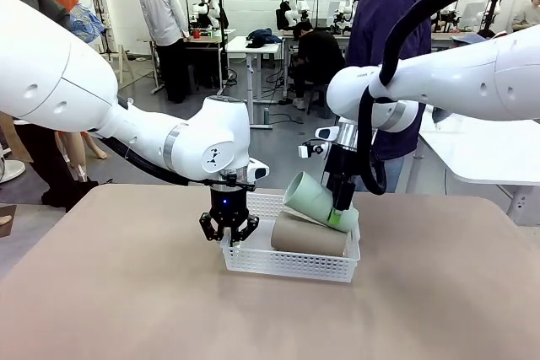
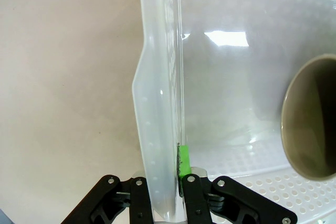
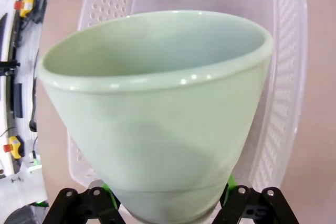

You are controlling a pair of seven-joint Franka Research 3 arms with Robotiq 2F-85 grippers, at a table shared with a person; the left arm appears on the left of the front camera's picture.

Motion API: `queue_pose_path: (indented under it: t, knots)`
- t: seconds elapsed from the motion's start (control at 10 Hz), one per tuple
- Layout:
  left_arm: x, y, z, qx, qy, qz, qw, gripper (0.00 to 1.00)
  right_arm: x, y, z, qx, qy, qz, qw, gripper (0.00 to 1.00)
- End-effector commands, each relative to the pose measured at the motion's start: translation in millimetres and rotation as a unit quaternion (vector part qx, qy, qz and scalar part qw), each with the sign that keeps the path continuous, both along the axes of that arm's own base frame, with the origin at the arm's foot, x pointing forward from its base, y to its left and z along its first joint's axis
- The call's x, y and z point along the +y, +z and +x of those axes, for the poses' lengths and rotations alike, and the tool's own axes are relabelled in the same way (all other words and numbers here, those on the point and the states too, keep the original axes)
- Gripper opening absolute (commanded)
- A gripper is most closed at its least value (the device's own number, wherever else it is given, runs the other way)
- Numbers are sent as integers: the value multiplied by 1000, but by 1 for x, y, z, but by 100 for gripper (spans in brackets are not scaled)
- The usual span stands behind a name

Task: Clean and organize the cups into the basket.
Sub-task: Pick up the Reusable plastic cup from the right side of the table and stack it inside the Organizing basket in the center of the table.

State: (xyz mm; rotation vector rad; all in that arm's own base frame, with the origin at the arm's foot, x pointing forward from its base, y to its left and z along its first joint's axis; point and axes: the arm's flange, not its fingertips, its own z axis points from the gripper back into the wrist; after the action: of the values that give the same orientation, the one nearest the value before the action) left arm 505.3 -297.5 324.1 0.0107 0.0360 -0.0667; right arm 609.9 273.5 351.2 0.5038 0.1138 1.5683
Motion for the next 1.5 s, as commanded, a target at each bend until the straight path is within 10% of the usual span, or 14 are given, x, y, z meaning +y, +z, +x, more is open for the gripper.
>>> queue_pose_path:
  t: [0.0, 0.5, 0.8, 1.4]
  knots:
    - [2, -1, -1, -2, -4, 0, 1000, 0, 1, -4, 14, 11, 19, 5, 1000, 81]
    - [2, -1, -1, -2, -4, 0, 1000, 0, 11, -30, 21, 34, 36, -12, 999, 81]
    - [2, -1, -1, -2, -4, 0, 1000, 0, 7, -26, 20, 37, 31, -3, 999, 100]
    - [2, -1, -1, -2, -4, 0, 1000, 0, -17, 34, -4, -30, 23, 57, 998, 100]
